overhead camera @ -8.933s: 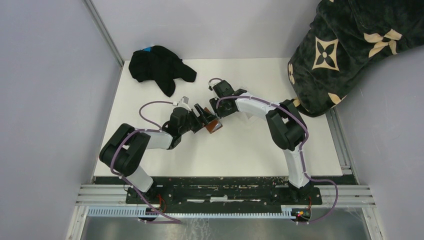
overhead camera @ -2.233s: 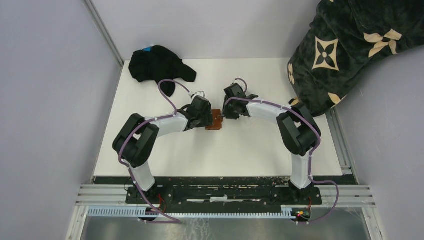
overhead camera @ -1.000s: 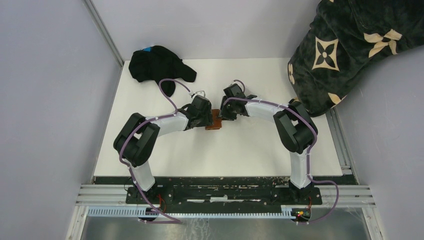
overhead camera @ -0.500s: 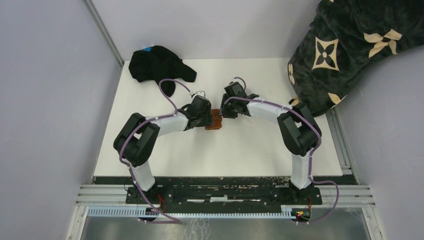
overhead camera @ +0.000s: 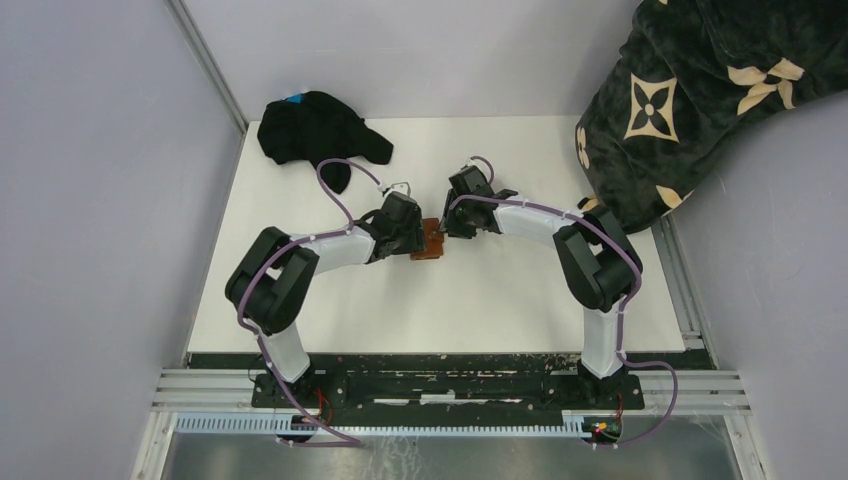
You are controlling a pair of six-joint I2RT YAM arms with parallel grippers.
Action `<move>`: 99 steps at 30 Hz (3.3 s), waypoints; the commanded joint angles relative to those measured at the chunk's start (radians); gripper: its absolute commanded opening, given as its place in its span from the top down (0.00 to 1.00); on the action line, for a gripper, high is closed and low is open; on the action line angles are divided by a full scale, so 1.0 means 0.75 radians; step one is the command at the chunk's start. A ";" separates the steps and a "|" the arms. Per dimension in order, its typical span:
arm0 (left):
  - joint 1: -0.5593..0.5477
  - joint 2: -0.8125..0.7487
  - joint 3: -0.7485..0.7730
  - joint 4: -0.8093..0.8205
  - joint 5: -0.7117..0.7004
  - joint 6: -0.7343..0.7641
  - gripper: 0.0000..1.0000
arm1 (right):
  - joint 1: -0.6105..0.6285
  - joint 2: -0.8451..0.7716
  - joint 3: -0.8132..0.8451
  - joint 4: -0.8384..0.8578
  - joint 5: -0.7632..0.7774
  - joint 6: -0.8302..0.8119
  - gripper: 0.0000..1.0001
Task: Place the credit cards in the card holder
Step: Close the card holder at the center of the board.
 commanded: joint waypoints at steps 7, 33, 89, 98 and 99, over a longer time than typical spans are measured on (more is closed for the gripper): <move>0.003 0.057 -0.076 -0.187 0.017 0.072 0.41 | -0.001 0.046 0.017 0.041 0.023 0.032 0.60; 0.015 0.085 -0.062 -0.190 0.016 0.094 0.41 | 0.017 0.133 0.083 0.057 -0.120 0.037 0.59; 0.104 0.104 -0.098 -0.101 0.149 0.118 0.42 | -0.049 0.119 0.078 0.112 -0.217 0.145 0.57; 0.103 0.115 -0.082 -0.105 0.154 0.125 0.43 | -0.047 0.084 0.015 0.142 -0.188 0.159 0.55; 0.103 0.116 -0.082 -0.103 0.155 0.125 0.43 | -0.047 0.073 0.013 0.142 -0.178 0.151 0.55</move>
